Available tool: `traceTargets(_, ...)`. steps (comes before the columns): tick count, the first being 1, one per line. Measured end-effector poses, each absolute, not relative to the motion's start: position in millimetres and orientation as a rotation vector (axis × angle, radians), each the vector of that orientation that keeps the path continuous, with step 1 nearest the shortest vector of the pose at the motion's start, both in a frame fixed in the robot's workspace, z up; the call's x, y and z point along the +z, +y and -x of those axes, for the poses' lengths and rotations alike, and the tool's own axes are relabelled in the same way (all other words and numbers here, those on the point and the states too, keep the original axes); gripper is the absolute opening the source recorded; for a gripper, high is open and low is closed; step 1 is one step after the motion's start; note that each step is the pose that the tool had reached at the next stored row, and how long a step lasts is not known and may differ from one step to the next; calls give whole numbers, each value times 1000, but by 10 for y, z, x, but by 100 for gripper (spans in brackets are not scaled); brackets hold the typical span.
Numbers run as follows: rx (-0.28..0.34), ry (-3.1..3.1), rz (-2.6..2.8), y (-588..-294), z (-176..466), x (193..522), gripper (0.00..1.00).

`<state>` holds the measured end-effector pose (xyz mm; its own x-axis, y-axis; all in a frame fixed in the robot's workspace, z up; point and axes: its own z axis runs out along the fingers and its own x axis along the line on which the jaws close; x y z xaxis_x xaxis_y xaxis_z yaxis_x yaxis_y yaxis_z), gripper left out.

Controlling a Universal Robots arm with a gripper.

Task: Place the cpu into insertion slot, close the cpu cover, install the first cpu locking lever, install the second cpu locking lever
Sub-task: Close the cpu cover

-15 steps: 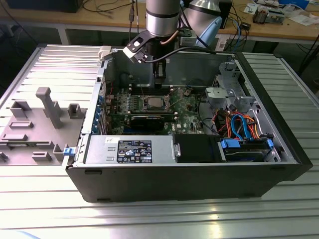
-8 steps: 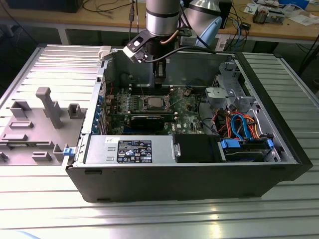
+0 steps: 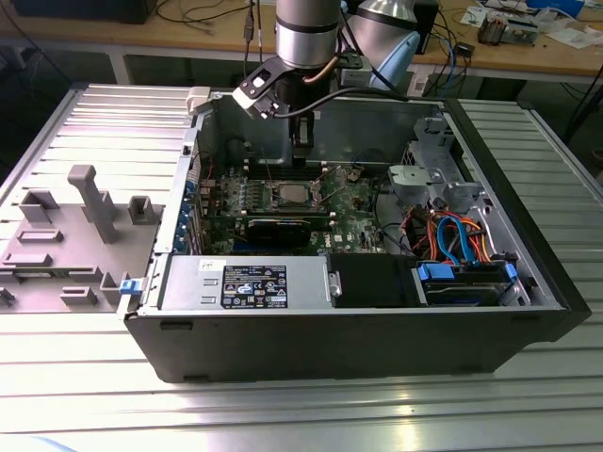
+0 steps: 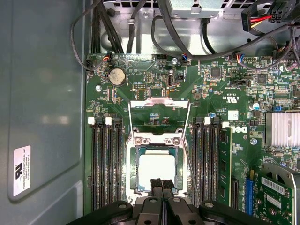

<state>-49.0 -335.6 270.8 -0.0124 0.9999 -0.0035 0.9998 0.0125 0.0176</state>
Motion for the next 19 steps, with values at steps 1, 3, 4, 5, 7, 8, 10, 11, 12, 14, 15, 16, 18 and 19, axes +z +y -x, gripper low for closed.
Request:
traceTargets(1, 16, 2225, -2197, -3356, 490, 2708, 11)
traceTargets(3, 16, 2225, -2197, -3356, 490, 2708, 11)
traceTargets(4, 16, 2225, -2197, -3356, 490, 2708, 11)
traceTargets(5, 16, 2225, -2197, -3356, 490, 2708, 11)
traceTargets(7, 16, 2225, -2197, -3356, 490, 2708, 11)
traceTargets(8, 16, 2225, -2197, -3356, 490, 2708, 11)
traceTargets(10, 15, 2225, -2197, -3355, 489, 2717, 11)
traceTargets(11, 16, 2225, -2197, -3356, 490, 2728, 11)
traceTargets(12, 16, 2225, -2197, -3356, 490, 2737, 11)
traceTargets(14, 16, 2225, -2197, -3356, 490, 2751, 11)
traceTargets(15, 16, 2225, -2197, -3356, 490, 2752, 11)
traceTargets(16, 16, 2225, -2197, -3356, 490, 2758, 11)
traceTargets(18, 16, 2225, -2197, -3356, 490, 2761, 11)
traceTargets(19, 16, 2225, -2197, -3356, 490, 2763, 11)
